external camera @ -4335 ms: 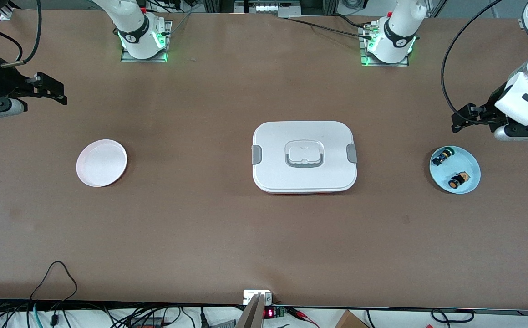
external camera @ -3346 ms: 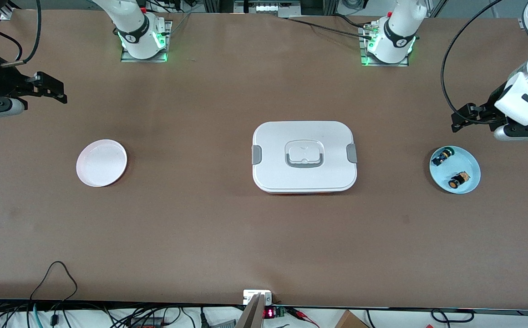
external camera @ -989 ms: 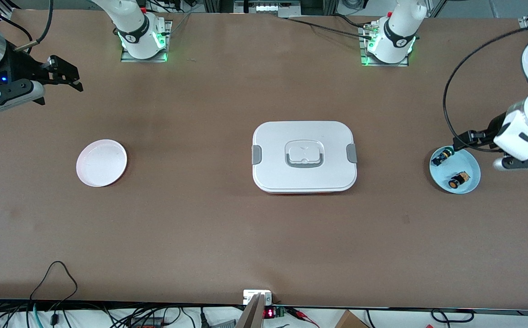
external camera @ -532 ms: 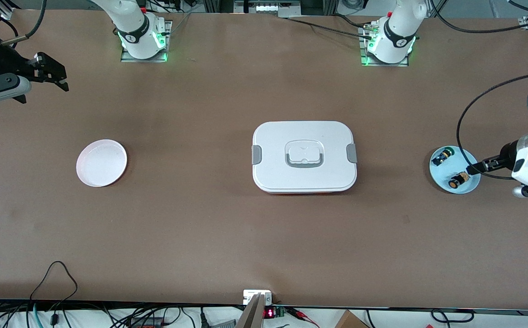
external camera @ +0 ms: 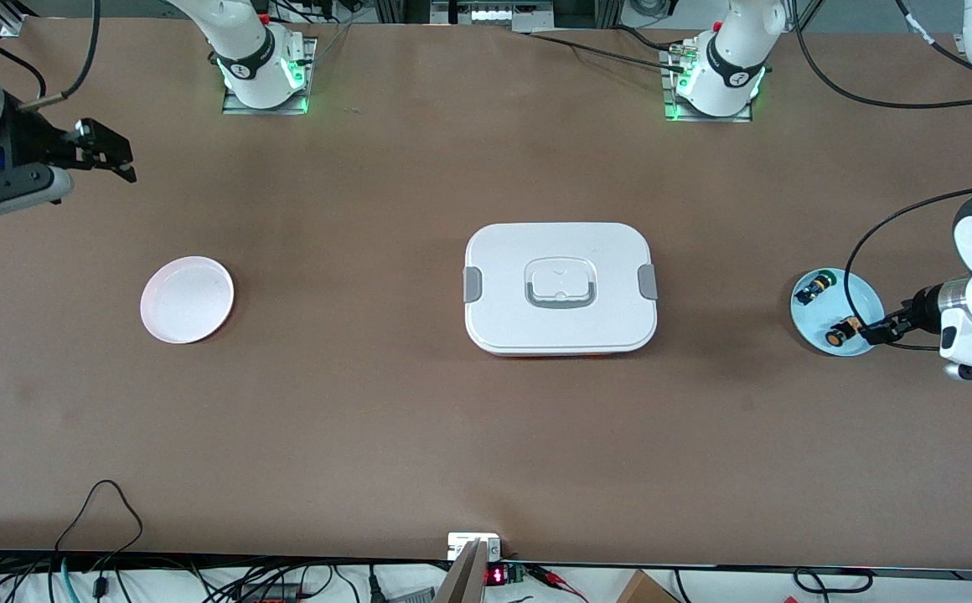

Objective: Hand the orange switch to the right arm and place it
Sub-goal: 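Lower the left gripper and grasp the orange-black switch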

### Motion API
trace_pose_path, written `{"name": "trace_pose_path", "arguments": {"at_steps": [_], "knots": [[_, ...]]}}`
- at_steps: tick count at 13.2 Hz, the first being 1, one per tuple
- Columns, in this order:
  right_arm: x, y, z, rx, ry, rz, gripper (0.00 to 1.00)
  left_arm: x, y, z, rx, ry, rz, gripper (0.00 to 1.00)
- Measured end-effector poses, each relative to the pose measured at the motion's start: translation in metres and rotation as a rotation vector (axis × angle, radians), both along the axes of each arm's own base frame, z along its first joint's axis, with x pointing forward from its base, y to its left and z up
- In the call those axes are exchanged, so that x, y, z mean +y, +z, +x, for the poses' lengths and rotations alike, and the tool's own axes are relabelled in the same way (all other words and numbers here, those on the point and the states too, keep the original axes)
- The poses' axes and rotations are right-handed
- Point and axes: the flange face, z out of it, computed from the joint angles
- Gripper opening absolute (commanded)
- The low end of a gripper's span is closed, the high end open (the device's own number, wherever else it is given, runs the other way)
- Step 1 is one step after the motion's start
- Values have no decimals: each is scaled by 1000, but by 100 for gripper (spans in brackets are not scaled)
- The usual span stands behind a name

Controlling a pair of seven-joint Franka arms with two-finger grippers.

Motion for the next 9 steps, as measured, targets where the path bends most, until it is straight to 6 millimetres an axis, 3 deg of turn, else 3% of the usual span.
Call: {"name": "trace_pose_path", "arguments": {"at_steps": [2, 5, 9], "knots": [[-5, -11, 10, -5, -11, -1, 100, 0, -26, -8, -39, 0, 9, 100], [-12, -10, 14, -24, -22, 0, 100, -5, -57, -22, -91, -5, 20, 100], [-26, -7, 14, -31, -48, -1, 100, 4, -76, -34, -85, 14, 20, 100]]}}
